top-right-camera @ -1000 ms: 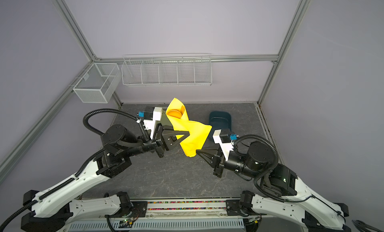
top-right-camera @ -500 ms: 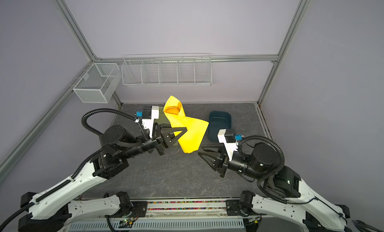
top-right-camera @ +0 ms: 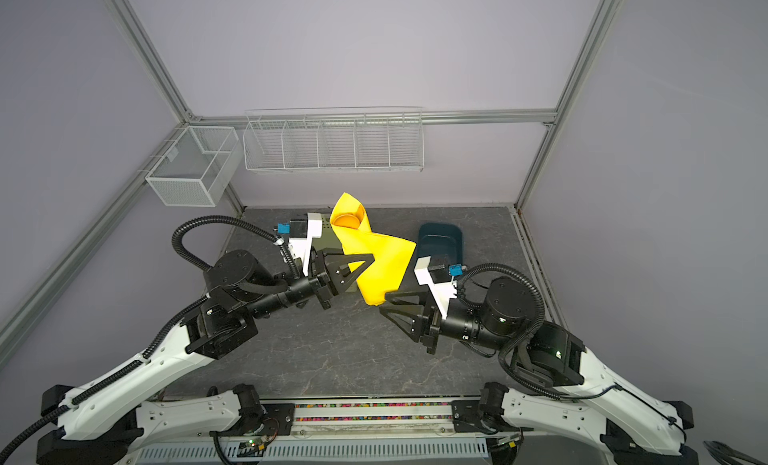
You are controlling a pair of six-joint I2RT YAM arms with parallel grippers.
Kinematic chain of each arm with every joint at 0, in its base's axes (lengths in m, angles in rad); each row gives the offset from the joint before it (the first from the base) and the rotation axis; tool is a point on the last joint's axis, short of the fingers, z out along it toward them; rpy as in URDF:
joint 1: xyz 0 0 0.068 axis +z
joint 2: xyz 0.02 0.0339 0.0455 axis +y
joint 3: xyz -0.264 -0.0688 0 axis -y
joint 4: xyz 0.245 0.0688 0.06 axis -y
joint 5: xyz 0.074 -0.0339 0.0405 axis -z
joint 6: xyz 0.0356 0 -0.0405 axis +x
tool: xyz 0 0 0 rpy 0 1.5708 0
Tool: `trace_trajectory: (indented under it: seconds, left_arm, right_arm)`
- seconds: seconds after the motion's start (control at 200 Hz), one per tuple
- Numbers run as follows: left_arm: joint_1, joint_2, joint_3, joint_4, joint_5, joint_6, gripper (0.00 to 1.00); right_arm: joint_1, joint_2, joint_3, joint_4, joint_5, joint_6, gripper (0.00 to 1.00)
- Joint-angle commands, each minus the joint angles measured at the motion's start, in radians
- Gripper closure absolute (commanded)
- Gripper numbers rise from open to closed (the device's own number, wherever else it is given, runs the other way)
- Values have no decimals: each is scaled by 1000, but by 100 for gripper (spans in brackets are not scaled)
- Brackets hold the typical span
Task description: Place the utensils on the paper napkin and roll it up
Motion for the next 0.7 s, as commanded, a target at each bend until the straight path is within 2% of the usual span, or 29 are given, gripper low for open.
trace_trajectory:
  seconds: [0.0,0.28,0.695]
  left_arm:
    - [4,1,32,39,49,-1,100]
    - [4,9,33,66,100,-15,100]
    - [4,27,42,85,131,-29,100]
  right_arm:
    - [1,-8,26,5,62,-16,62]
    - [0,-5,27,-19,116,-20,57]
    - [1,25,33,-17,58,-24,55]
